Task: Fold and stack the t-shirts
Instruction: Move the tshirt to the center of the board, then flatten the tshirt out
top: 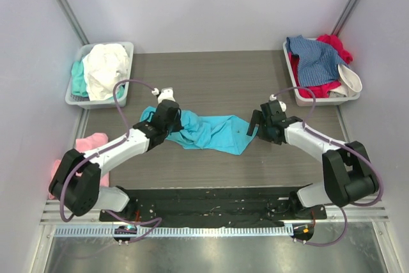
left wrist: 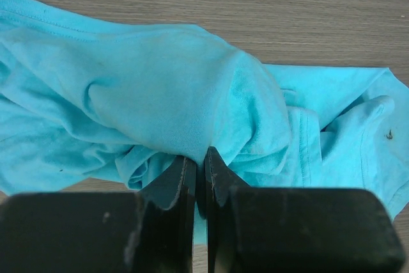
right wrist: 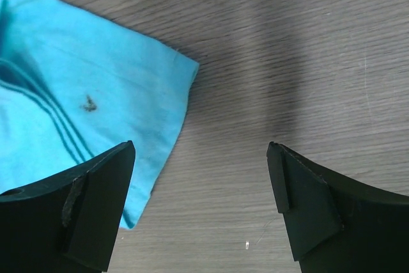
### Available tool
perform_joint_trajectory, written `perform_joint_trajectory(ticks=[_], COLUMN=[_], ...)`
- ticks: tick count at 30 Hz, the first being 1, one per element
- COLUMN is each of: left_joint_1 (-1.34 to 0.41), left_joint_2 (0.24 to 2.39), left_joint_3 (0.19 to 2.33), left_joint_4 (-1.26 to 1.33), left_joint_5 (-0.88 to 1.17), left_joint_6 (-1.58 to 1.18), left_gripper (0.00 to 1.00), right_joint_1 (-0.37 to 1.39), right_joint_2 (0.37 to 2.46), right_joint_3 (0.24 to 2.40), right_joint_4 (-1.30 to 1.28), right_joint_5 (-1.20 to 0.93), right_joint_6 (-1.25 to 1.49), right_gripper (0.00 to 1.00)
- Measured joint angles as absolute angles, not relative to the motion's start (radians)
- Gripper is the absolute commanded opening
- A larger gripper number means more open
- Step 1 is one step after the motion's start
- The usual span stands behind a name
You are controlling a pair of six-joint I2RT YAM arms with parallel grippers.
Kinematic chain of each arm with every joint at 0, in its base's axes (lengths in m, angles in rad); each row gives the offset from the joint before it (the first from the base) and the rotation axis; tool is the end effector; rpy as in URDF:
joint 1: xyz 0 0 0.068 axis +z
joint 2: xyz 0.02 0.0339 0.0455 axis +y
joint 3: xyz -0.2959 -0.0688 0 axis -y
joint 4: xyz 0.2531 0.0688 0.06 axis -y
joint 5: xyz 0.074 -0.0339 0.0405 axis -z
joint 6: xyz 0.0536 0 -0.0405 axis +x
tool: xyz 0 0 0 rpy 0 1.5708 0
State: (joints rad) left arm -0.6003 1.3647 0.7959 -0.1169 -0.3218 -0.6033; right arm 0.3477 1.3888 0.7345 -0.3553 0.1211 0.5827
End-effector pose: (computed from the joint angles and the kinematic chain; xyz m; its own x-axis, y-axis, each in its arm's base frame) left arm 0.2585 -0.1564 0.2383 -0.6197 -0.2280 -0.7510 -0.0215 0.9614 -0.2742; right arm 0.2574 0.0864 0.1904 -0.8175 0.2847 -0.5007 0.2060 0.9563 0.2075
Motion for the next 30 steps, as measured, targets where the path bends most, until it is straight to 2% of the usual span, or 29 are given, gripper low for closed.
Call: perform_joint_trajectory(ticks=[8, 13, 23, 24, 26, 27, 28, 30], left_joint_1=[-0.602, -0.606, -0.609, -0.609, -0.609, -0.609, -0.610, -0.612], left_joint_2=[1.348, 1.344, 1.334, 1.334, 1.334, 1.334, 1.334, 1.334], left_joint_3=[0.767, 0.763, 0.763, 0.763, 0.763, 0.763, 0.763, 0.763], left_joint_4=[-0.121, -0.124, -0.132, -0.133, -0.133, -0.133, -0.133, -0.133], left_joint_5=[-0.321, -0.321, -0.321, -0.321, -0.321, -0.321, -0.321, -0.321], left_joint_6=[-0.621, -0.624, -0.625, -0.625, -0.625, -0.625, -0.625, -0.625], left_gripper=[0.00, 0.00, 0.00, 0.00, 0.00, 0.00, 0.00, 0.00], right_joint_1=[0.348, 0.348, 0.348, 0.348, 0.347, 0.347, 0.347, 0.347], right_joint_2=[1.489, 1.538, 1.597, 1.602, 1.609, 1.614, 1.618, 1.624], right_joint_3=[0.764, 0.798, 0.828, 0.829, 0.830, 0.831, 0.833, 0.834], right_joint_4=[-0.308, -0.270, -0.215, -0.210, -0.200, -0.195, -0.191, -0.179], right_joint_5=[0.161, 0.166, 0.157, 0.157, 0.155, 0.154, 0.154, 0.150], right_joint_6=[0.586, 0.583, 0.578, 0.578, 0.580, 0.580, 0.580, 0.582], right_gripper=[0.90, 0.79, 0.34, 0.25, 0.16, 0.05, 0.01, 0.01])
